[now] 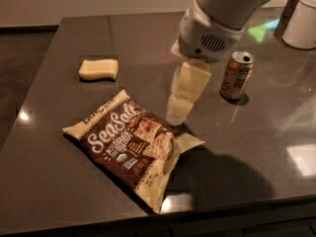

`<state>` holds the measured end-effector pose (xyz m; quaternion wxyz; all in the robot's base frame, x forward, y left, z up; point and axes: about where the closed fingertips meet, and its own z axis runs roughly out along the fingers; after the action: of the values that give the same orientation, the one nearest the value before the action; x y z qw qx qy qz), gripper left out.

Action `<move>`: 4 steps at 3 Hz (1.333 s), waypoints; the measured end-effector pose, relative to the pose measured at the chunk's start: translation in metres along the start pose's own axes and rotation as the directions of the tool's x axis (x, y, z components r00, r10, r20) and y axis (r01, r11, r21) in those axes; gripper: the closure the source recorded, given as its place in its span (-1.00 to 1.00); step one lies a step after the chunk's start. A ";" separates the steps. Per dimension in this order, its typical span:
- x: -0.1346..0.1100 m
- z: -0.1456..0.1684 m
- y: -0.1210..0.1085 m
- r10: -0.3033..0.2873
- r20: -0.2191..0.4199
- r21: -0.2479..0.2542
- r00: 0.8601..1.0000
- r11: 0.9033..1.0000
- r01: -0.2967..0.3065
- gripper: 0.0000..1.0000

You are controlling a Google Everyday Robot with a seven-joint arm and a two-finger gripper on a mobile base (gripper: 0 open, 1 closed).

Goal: Pick brown chip bag

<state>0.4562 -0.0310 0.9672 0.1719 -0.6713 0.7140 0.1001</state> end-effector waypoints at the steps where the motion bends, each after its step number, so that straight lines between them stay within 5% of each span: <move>1: -0.011 0.048 0.015 -0.016 -0.033 -0.038 0.999 0.999 0.015 -1.00; 4: -0.005 0.123 0.041 -0.046 -0.159 -0.132 0.986 0.991 0.025 -1.00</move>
Offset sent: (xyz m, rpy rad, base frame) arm -0.0219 0.0652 -0.1201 -0.1054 0.1009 0.0626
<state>0.4288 0.0228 0.8517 0.0711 -0.6996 0.7055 0.0882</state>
